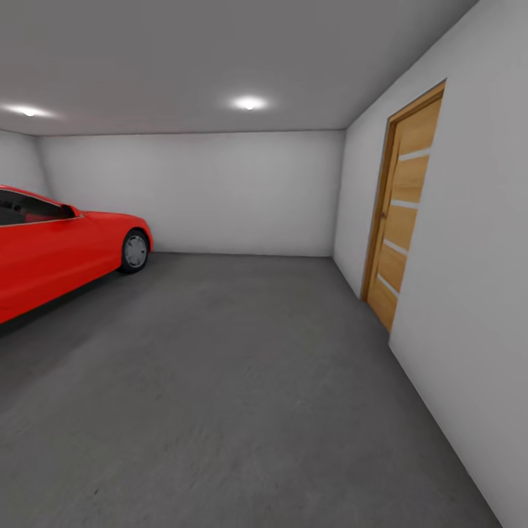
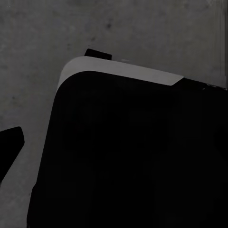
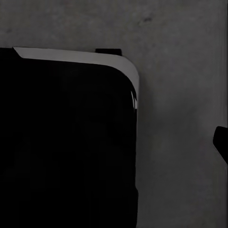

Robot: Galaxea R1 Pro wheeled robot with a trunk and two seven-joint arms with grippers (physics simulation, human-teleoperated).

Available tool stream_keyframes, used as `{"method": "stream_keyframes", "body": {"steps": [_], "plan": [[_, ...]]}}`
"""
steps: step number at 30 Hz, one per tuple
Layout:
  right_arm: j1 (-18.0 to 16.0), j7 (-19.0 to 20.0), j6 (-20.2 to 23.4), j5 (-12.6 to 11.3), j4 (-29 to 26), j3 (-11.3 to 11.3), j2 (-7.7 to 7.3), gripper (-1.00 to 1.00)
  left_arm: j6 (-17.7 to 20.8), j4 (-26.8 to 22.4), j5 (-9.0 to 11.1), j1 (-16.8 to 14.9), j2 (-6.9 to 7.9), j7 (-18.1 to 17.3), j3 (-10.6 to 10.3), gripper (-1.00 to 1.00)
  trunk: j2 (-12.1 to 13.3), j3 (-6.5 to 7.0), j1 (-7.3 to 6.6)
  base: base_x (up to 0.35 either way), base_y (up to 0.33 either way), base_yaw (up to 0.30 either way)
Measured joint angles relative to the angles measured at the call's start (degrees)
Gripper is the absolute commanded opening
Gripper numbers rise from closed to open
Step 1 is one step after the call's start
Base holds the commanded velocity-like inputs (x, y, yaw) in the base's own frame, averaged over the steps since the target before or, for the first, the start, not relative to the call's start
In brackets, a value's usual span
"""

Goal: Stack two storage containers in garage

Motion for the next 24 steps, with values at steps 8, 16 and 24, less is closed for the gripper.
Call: {"method": "stream_keyframes", "body": {"steps": [8,16,24], "plan": [[0.00,-0.07,0.21,-0.02,-0.04,-0.01,-0.24,1.00,-0.10,-0.01,0.00,0.00,0.00,0.00,0.00,1.00,0.00,0.00,0.00,0.323,0.000,0.000],[0.00,-0.07,0.07,0.12,-0.13,-0.06,-1.42,1.00,0.00,-0.05,0.06,0.00,0.05,0.00,0.00,1.00,0.00,0.00,0.00,0.324,0.000,0.000],[0.00,-0.36,0.28,0.14,-0.14,-0.15,-1.03,1.00,0.17,-0.05,0.08,0.00,0.00,0.00,0.00,1.00,0.00,0.00,0.00,0.323,0.000,0.000]]}}
